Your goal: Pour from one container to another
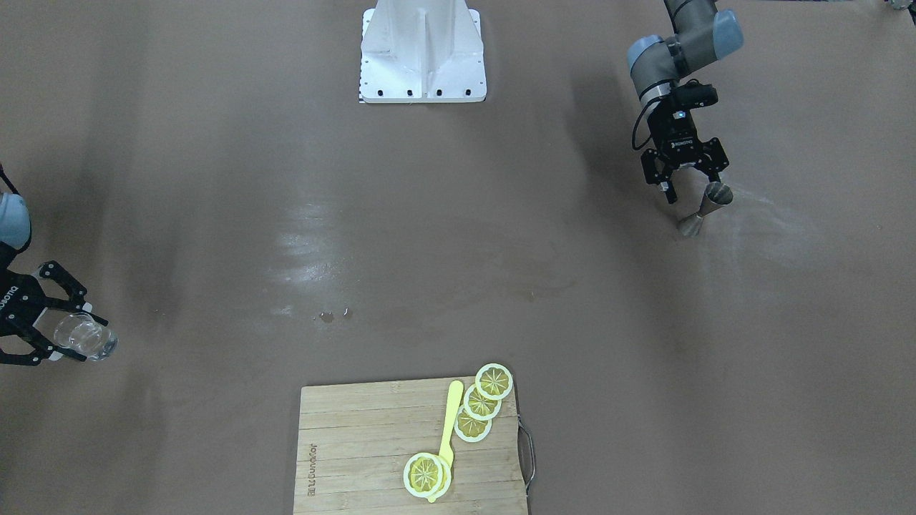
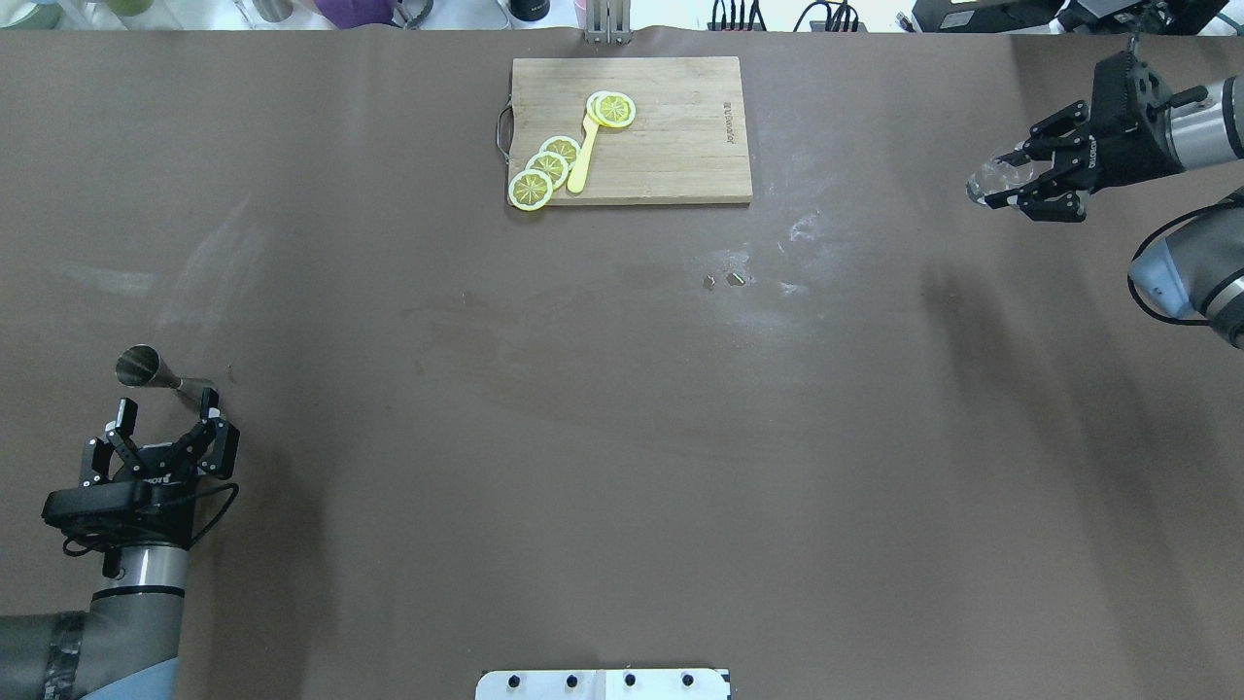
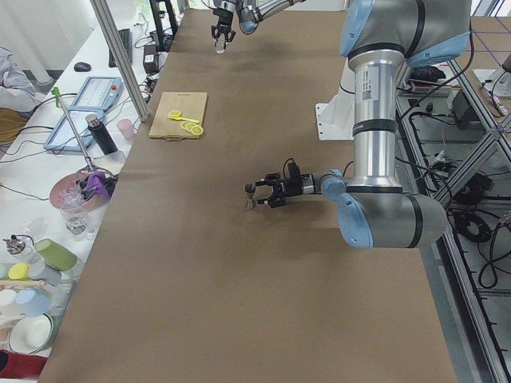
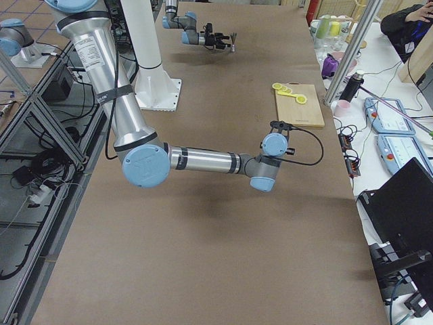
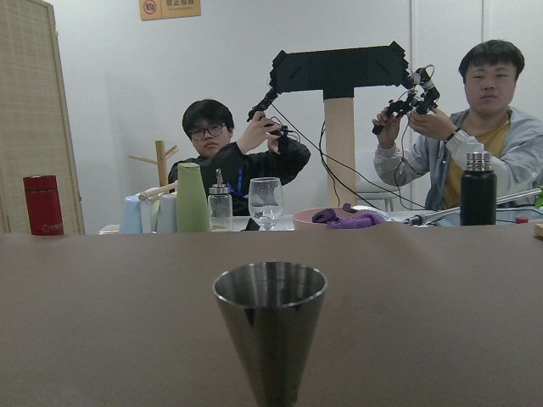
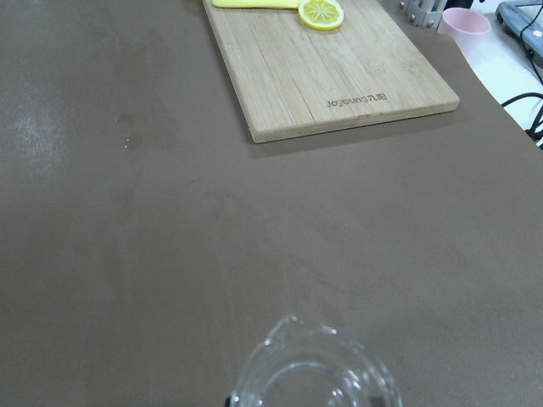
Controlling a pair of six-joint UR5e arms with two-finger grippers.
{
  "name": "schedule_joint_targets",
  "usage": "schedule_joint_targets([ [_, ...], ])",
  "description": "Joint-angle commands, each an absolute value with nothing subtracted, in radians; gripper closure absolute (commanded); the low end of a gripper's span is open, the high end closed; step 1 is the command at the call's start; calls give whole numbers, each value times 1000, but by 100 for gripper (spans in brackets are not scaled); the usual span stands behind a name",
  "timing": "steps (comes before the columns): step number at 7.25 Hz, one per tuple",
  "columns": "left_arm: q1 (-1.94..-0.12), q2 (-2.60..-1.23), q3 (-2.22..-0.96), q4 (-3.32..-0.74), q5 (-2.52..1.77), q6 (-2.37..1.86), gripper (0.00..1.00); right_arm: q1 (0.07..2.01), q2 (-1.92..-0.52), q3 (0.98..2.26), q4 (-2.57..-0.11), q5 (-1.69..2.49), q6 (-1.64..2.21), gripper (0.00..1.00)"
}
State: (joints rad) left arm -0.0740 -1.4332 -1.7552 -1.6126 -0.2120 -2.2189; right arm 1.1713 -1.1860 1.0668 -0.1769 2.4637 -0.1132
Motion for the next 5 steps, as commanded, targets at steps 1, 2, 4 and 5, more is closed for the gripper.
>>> schedule_joint_targets([
  [1,-130,-1477,-1717,-1585,-241,-2218,11,1172,-1151,1086,-184,2470,-121,100],
  [2,-158,-1477,-1717,-1562,-258,-2218,13,1173,-1150,1118,-207,2476,-118,100],
  [4,-160,-1502,-1701,-1557,-261,-2218,56,1174,-1149,1187,-305,2482,-127,100],
  [5,-158,-1518,-1686,-1557,-259,-2220,90,1172,-1152,1187,-305,2482,-127,100],
])
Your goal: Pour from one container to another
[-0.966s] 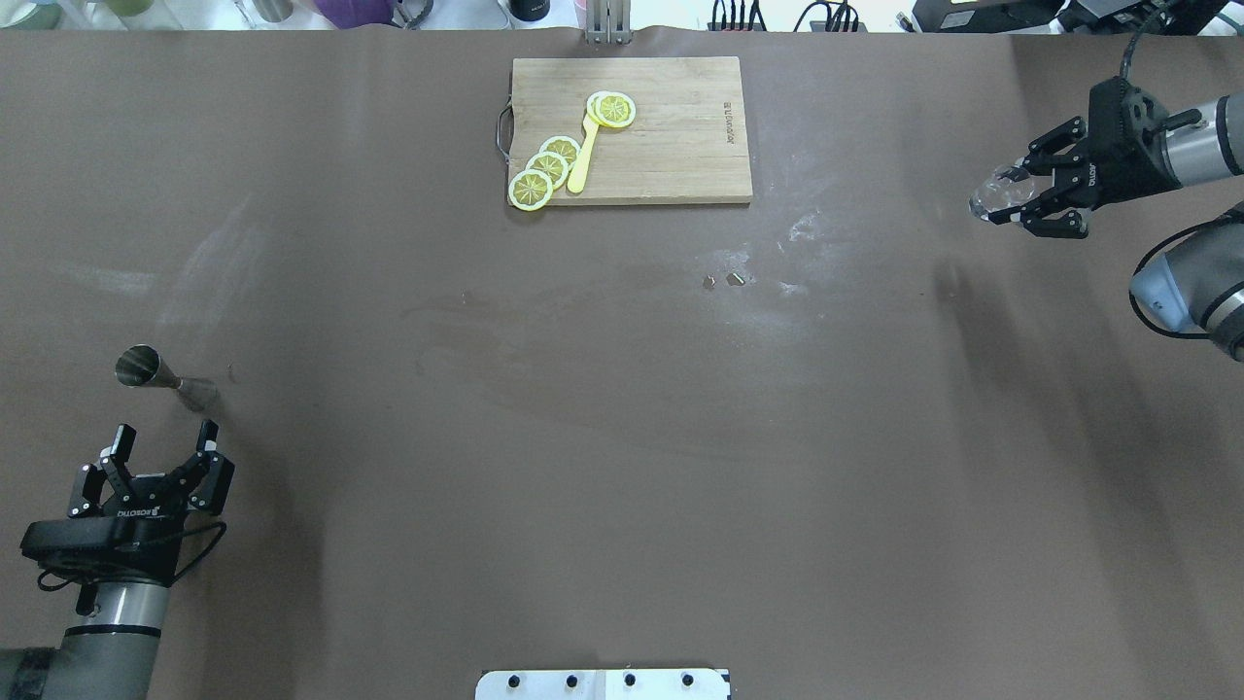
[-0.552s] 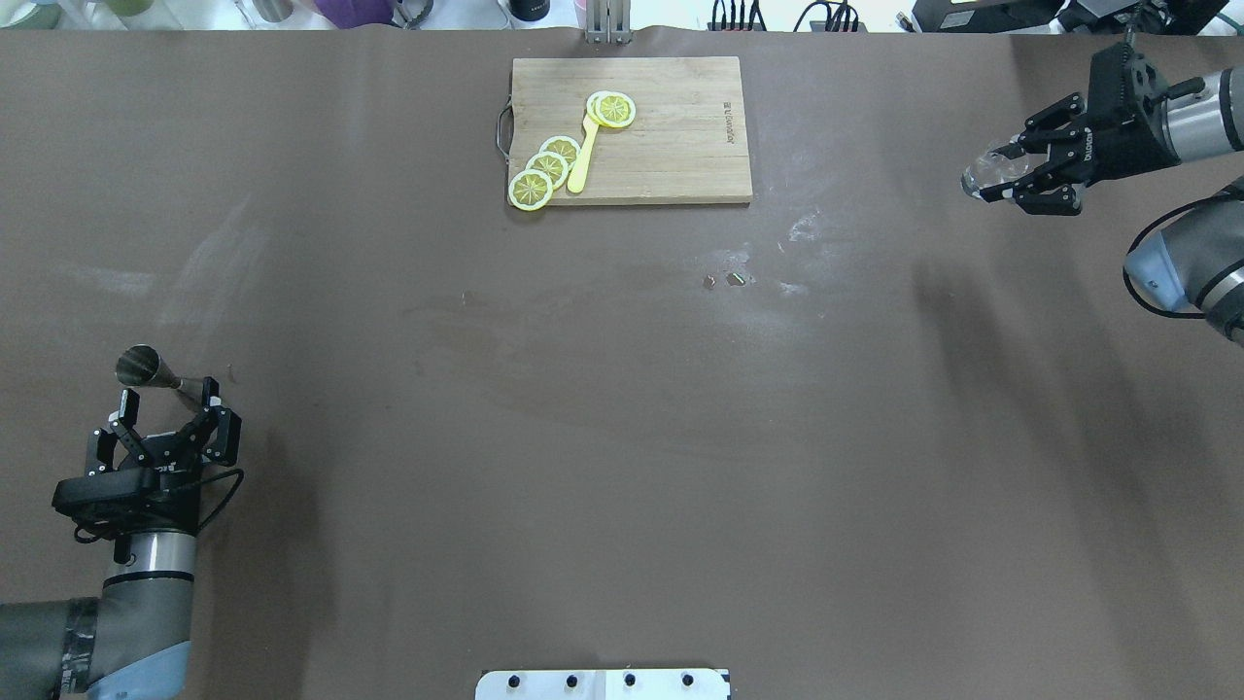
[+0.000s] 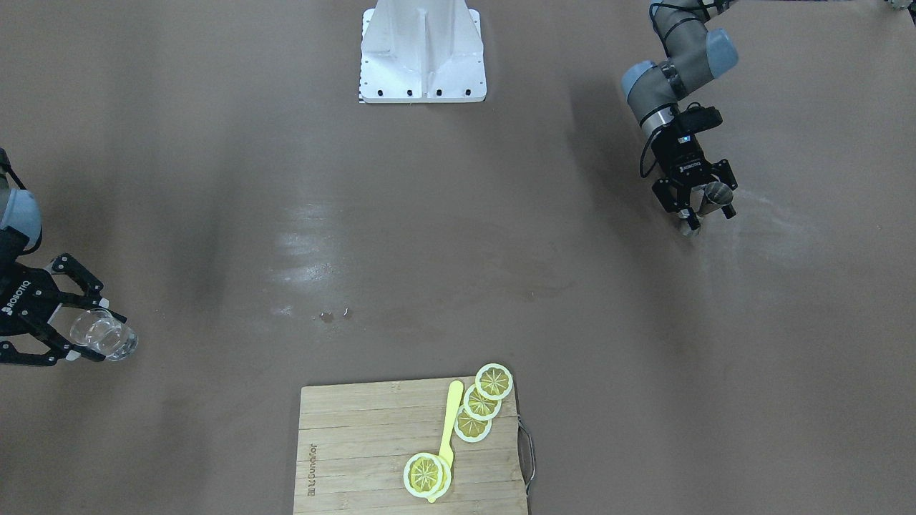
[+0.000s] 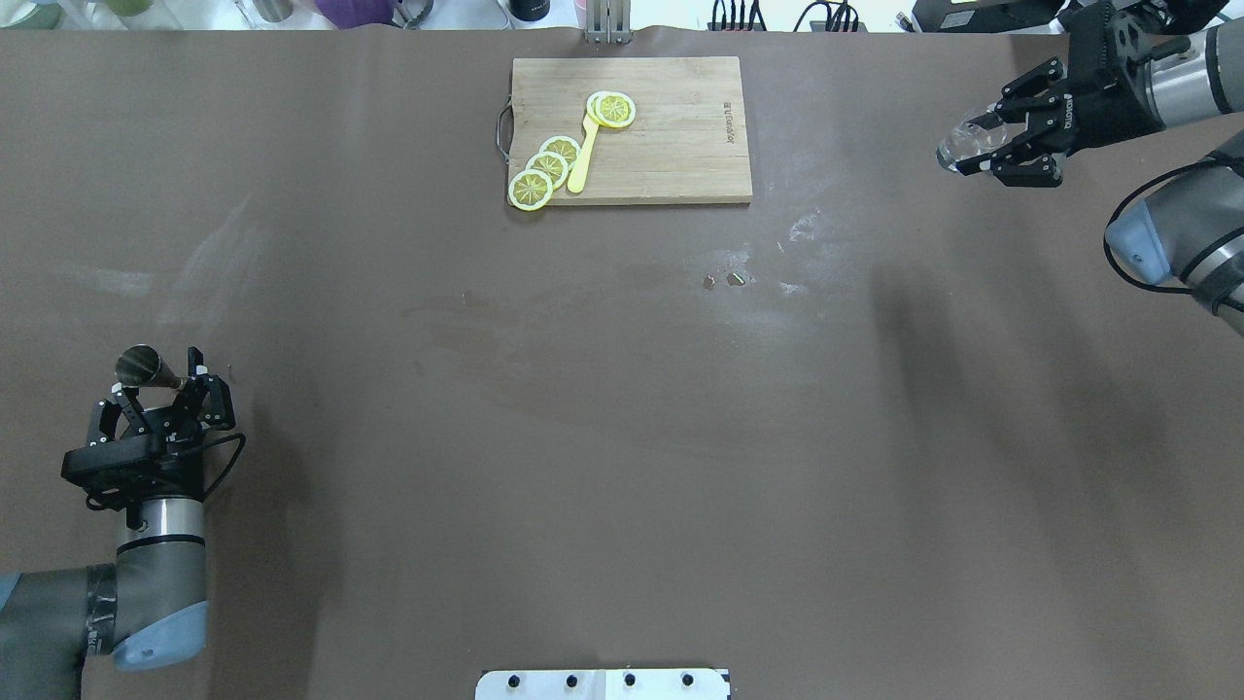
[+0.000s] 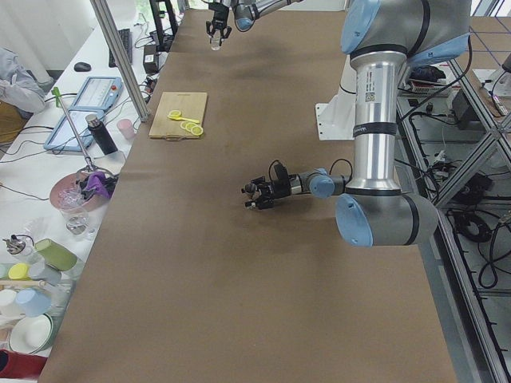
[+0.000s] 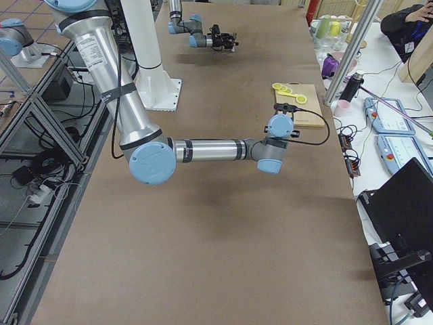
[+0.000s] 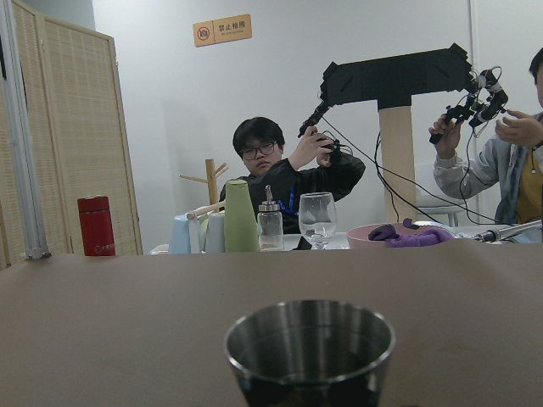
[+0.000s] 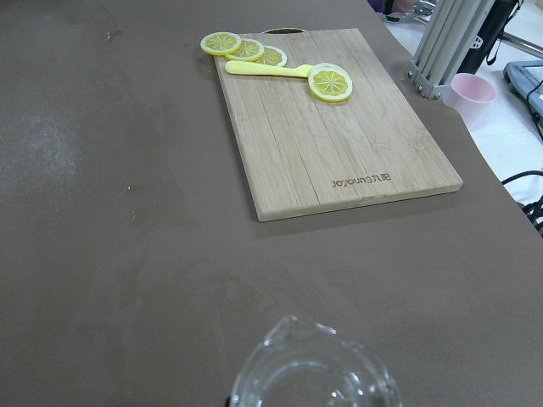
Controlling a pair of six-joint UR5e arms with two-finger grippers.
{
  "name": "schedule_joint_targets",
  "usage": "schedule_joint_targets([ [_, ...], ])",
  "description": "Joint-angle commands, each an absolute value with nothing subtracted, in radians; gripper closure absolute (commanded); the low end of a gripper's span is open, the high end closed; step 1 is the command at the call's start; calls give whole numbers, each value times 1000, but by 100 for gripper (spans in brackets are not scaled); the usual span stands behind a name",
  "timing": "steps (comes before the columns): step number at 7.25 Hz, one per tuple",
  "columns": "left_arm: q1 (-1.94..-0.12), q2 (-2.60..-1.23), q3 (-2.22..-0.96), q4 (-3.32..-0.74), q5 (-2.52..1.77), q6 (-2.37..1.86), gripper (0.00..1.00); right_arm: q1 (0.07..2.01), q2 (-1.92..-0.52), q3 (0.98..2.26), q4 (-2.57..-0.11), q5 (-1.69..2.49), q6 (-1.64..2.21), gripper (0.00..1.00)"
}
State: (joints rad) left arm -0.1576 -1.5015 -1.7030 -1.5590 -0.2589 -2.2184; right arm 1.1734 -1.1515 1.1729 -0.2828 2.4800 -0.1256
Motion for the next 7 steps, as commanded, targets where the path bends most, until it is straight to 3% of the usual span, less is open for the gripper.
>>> schedule_joint_targets([
  [1,-155,-1537,-1665,-1557,-258,-2226,100,1172,-1157,1192,-305,2483,-129,100],
  [3,-153,-1534,-1680,-1559,-256,-2235,100,1170,-1163,1193,-305,2484,-138,100],
  [5,-158,-1540,-1823,-1552,-252,-2209,100,1169,-1163,1192,-308,2485,-138,100],
  [7,-160,-1697,-1917,-1546,-258,-1887,100,1184,-1158,1193,-316,2508,-138,100],
])
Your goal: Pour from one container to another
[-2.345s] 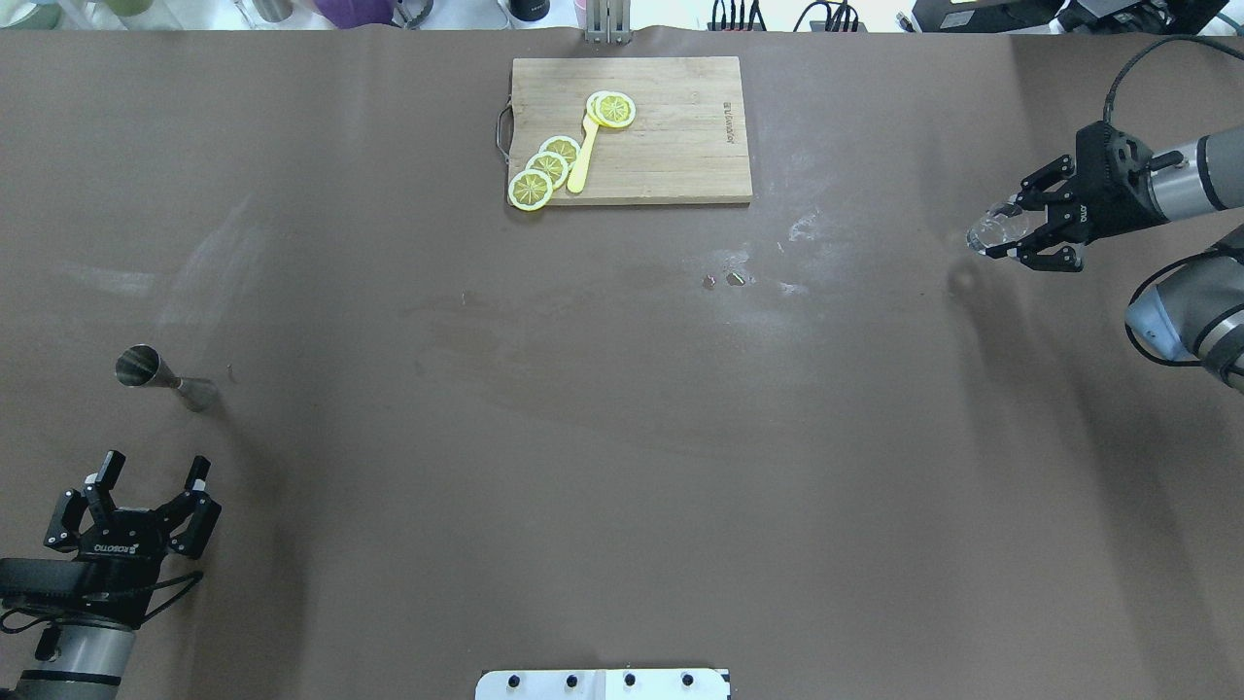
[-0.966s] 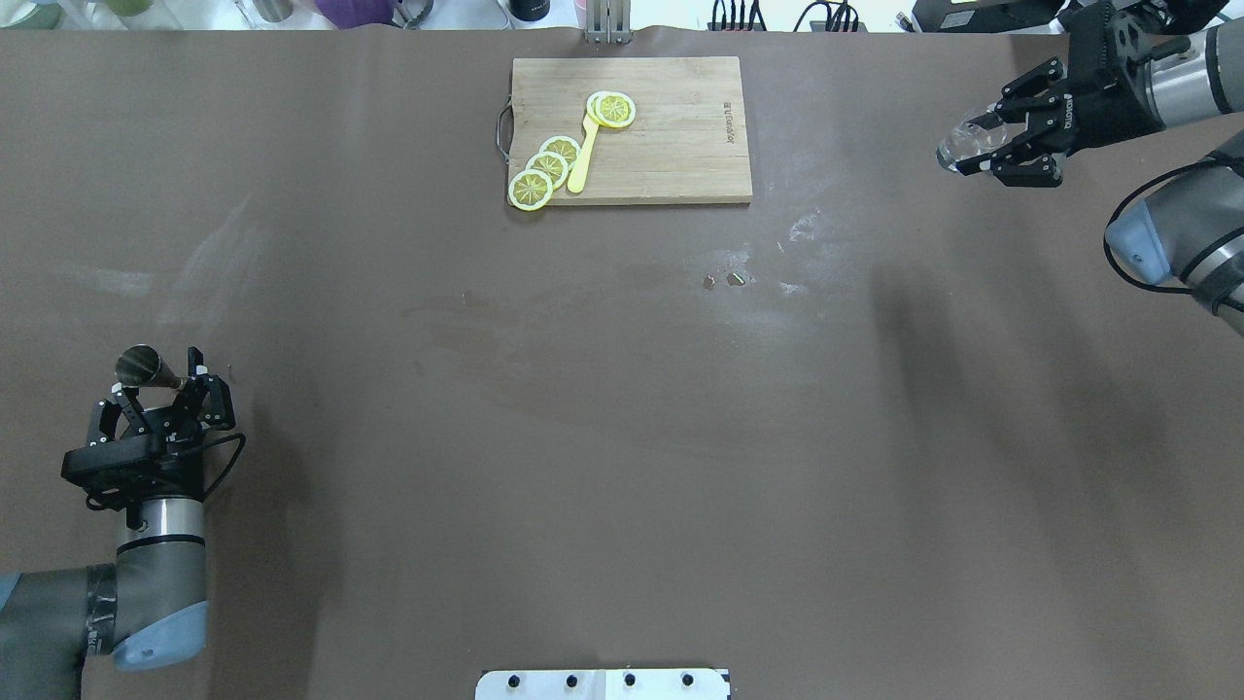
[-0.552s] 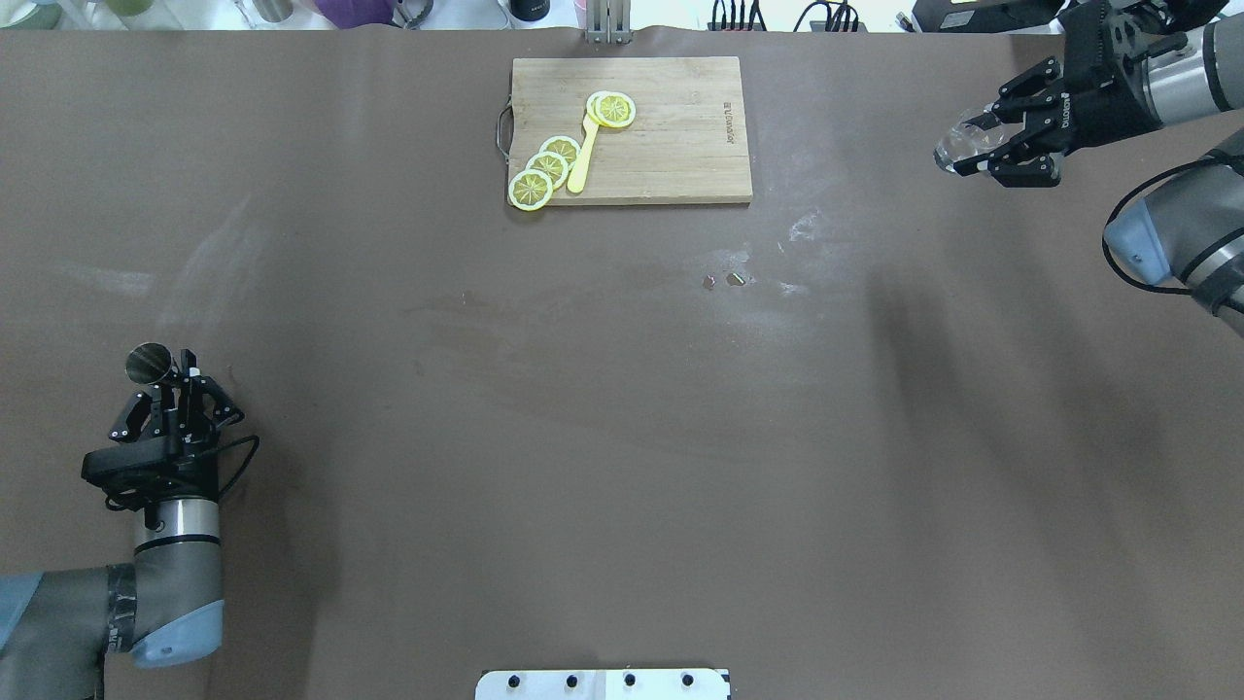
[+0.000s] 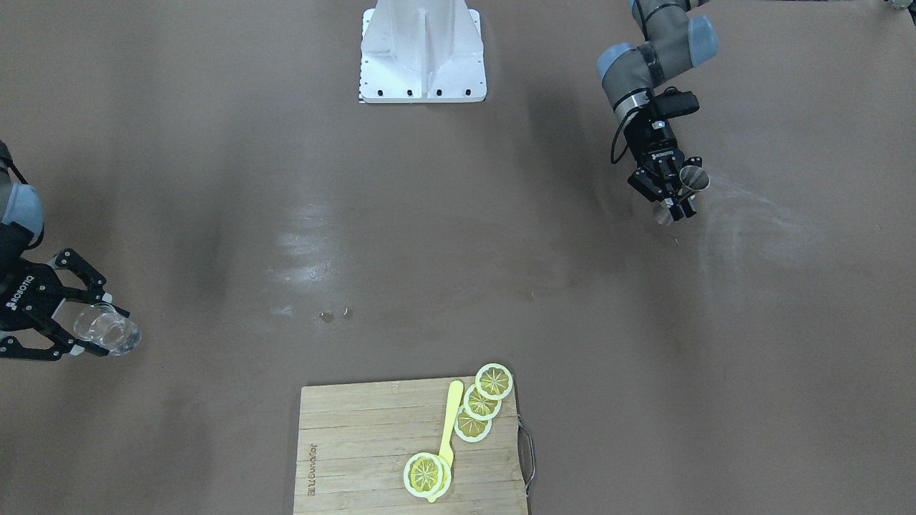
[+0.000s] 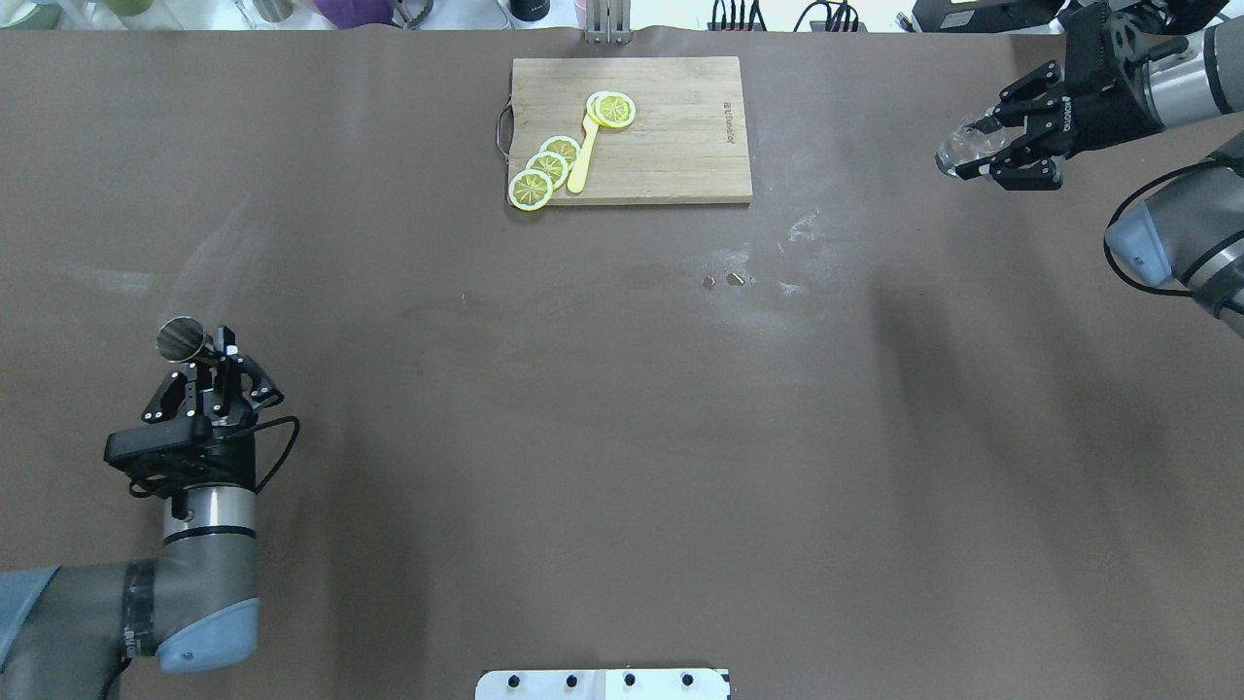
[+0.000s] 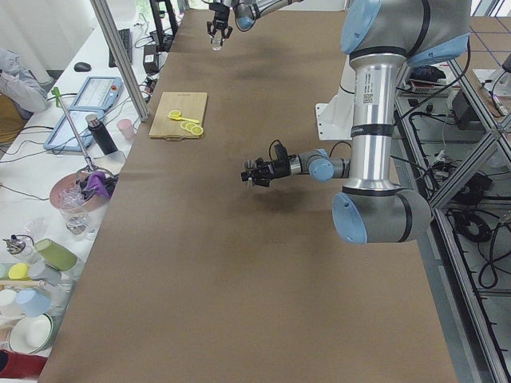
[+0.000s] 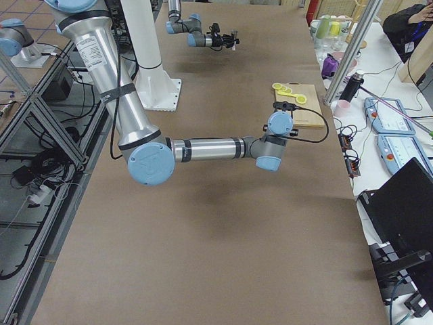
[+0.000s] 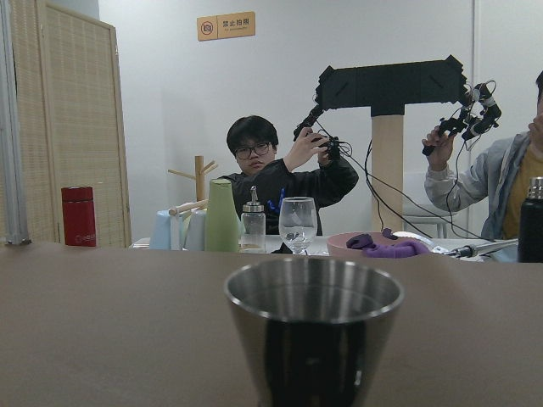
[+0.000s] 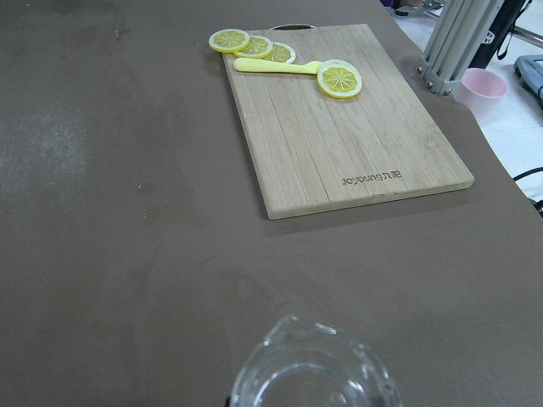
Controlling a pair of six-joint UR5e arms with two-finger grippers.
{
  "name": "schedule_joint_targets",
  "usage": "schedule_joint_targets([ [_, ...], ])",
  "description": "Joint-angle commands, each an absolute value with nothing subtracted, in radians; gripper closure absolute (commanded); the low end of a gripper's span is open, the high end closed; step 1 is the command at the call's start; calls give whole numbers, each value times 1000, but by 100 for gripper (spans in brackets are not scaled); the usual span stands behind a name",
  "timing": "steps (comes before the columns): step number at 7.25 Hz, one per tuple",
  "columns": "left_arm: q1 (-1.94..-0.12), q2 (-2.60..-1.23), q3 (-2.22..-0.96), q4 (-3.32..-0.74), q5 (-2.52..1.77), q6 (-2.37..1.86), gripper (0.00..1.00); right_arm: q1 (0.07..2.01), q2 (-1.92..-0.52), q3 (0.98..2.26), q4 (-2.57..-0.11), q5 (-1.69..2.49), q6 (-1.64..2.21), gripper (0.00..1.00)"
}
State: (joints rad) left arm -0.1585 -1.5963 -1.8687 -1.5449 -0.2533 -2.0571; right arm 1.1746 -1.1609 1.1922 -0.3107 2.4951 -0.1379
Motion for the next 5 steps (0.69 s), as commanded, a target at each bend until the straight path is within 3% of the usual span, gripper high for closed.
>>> schedule_joint_targets([
  [1,-169,-1839,-1890,-1537,-261,-1749,100,1193,-1155,1198,-316,2514,-138,100],
  [5,-175,-2184,-1630,-1563,-258,-1487,100,1184,-1163,1421,-524,2530,-138,100],
])
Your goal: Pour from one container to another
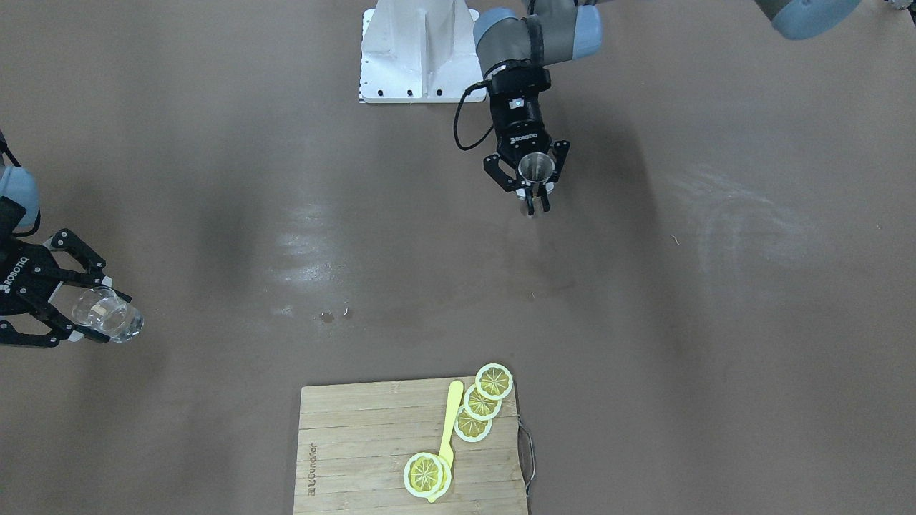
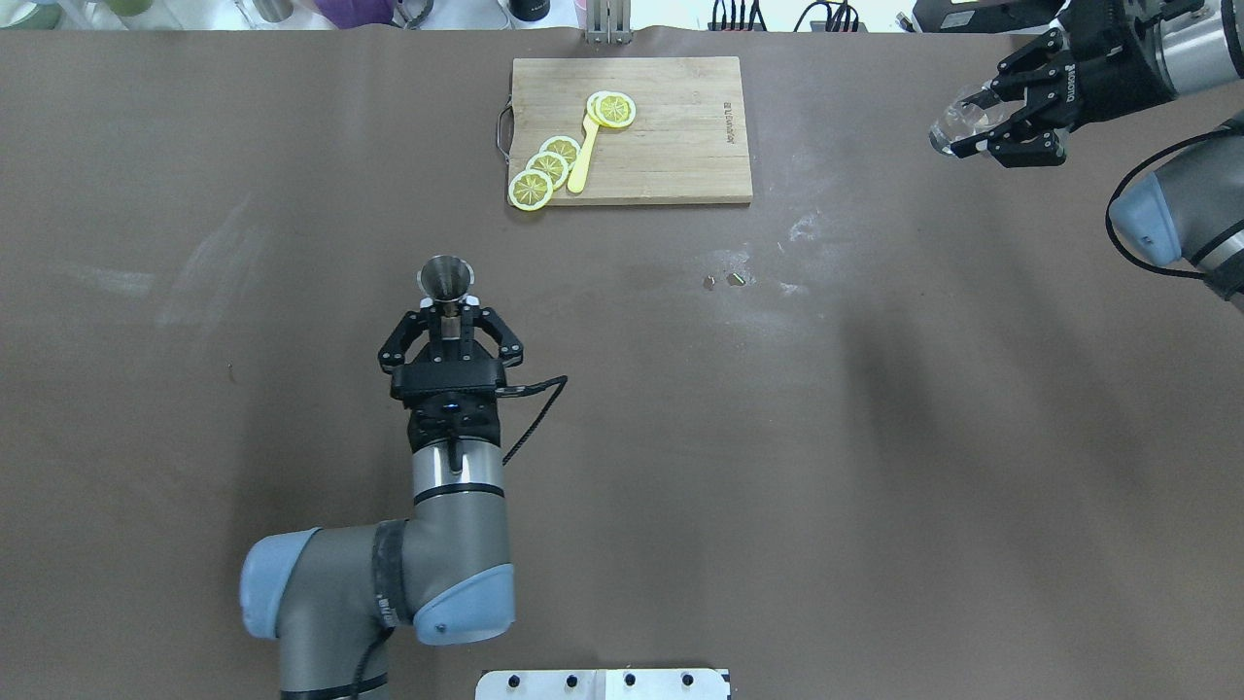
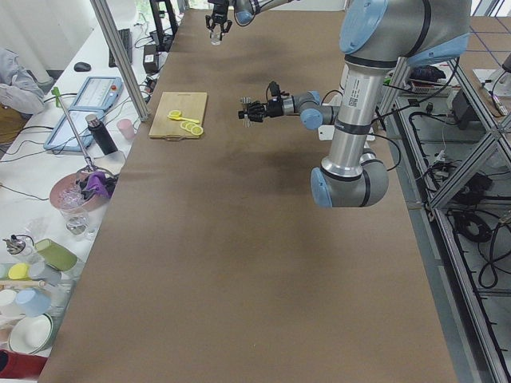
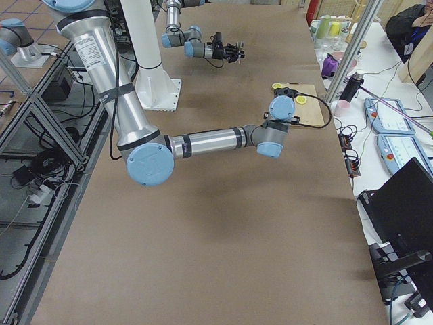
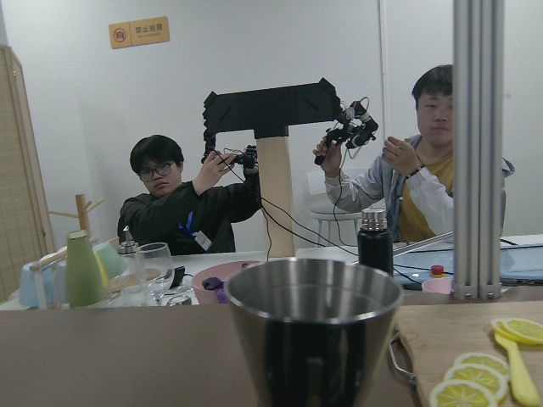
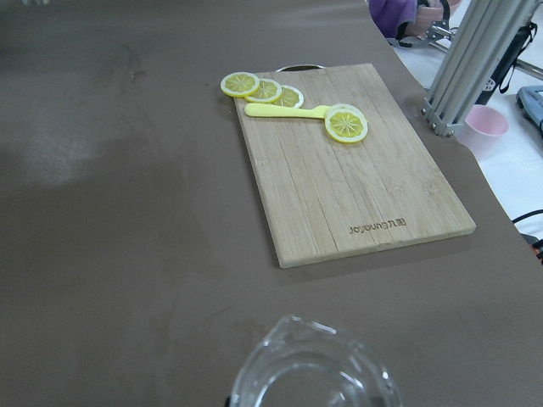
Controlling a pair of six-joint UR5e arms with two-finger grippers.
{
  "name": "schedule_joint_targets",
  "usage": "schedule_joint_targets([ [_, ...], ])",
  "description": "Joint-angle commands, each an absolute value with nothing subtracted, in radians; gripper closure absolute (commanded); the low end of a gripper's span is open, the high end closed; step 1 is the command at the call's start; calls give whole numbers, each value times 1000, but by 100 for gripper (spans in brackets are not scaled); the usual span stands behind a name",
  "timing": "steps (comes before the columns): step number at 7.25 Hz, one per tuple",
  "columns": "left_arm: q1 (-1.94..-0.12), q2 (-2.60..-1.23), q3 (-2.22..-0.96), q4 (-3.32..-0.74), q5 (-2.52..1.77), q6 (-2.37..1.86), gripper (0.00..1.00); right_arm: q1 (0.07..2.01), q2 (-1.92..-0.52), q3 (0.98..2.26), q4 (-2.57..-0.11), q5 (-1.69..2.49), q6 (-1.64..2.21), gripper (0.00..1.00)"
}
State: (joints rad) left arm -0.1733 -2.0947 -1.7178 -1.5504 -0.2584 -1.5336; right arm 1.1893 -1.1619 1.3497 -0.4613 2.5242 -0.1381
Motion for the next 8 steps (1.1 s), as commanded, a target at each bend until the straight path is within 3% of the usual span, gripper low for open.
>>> schedule_joint_targets([
  [1,-186,-2236,-1550,-1628,-261,-1482,100,1178,-1163,1478,-569,2534,-138,100],
  [2,-187,-2344,-1426,-1644,-261,-1477,100,1180,-1161,1533,-633,2552,-138,100],
  [5,-236,-2391,-1414,-1763,-345,-1334,100,1142,-1113,1621,-847,2550,-143,100],
  [8,-347,-2379,-1280,-2292,-621,-912,100,1068,-1083,1774,-1181,2450,-343,100],
])
